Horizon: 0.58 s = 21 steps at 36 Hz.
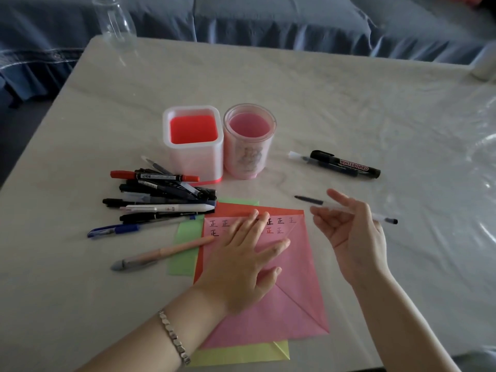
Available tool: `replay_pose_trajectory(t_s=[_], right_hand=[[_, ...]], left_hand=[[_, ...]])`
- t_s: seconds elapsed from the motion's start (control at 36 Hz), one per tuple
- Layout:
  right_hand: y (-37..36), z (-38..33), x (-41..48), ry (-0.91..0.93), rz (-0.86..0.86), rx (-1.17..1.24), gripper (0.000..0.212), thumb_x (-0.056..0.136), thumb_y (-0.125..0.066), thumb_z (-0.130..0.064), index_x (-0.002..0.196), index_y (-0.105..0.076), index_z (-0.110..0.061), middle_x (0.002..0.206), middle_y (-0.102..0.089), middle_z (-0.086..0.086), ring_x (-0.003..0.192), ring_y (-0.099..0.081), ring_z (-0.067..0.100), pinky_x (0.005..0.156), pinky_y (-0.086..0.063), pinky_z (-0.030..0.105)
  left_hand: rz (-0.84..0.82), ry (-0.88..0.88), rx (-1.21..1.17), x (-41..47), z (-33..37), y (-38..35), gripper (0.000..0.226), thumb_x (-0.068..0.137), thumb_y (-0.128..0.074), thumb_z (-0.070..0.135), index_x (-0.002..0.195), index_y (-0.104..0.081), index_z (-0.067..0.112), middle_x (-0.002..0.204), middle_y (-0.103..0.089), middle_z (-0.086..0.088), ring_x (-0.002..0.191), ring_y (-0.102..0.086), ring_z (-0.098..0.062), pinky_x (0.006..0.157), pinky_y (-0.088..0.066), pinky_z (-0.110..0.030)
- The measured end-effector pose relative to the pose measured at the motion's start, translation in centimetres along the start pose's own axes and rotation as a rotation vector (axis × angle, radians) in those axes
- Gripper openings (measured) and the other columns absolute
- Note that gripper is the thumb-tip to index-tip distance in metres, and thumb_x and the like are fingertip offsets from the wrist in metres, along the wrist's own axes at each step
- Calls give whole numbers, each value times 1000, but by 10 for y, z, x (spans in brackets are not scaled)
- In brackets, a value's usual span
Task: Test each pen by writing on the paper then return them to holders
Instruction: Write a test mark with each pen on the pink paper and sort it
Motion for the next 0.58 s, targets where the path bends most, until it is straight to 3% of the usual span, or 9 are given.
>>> replay_pose_trajectory(t_s=[0.06,0.14,0.22,0.28,0.39,0.44,0.58], right_hand=[[-4,3,-3,-30,-59,-33,35,98,-33,-20,93,-63,-3,69,-71,12,71,-70,23,64,-57,25],[-5,4,-7,-6,-71,-133,31,96,-39,-24,90,-64,-5,74,-72,9,72,-70,20,64,-57,26],[-4,-1,-9,107,-20,-303,18,90,-53,-17,75,-58,-8,59,-65,0,53,-60,10,52,-50,19],[-5,-2,-8,169,11,-378,20,90,-53,-14,70,-53,-10,52,-57,-3,45,-51,8,48,-45,18],[-17,6,-2,173,-45,-371,19,94,-45,-14,80,-58,-10,56,-63,1,52,-59,11,53,-51,20],[-23,11,0,171,-74,-393,24,93,-47,-15,76,-62,-9,58,-66,2,56,-62,13,55,-53,21],[-18,12,2,263,65,-506,34,83,-65,-20,55,-52,-6,38,-54,-3,35,-46,5,42,-40,14]], left_hand=[[5,-2,11,0,0,1,45,88,-38,43,132,-44,36,146,-37,-16,137,-30,-32,108,-16,-46],[8,-4,35,-2,-1,2,45,89,-37,43,133,-45,37,145,-39,-14,137,-30,-32,107,-15,-46],[15,0,42,-5,-7,5,45,90,-35,45,133,-43,37,145,-40,-13,137,-30,-32,107,-16,-47],[18,1,37,-7,-10,6,45,89,-35,45,133,-43,38,145,-39,-12,137,-27,-31,108,-16,-46],[15,8,41,-7,-11,6,45,87,-37,44,131,-44,38,145,-40,-12,137,-28,-32,107,-16,-47],[12,23,30,-6,-11,6,45,85,-39,43,129,-47,38,144,-41,-13,137,-29,-33,107,-16,-47],[7,37,17,-4,-10,5,44,81,-42,43,124,-52,36,142,-42,-14,136,-27,-34,109,-13,-47]])
Point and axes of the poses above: each hand's wrist, its own x-axis towards the middle knuckle, its own y-axis out of the back of the hand, z = x × y, the point moved 8 cm from there along x, towards the middle knuckle
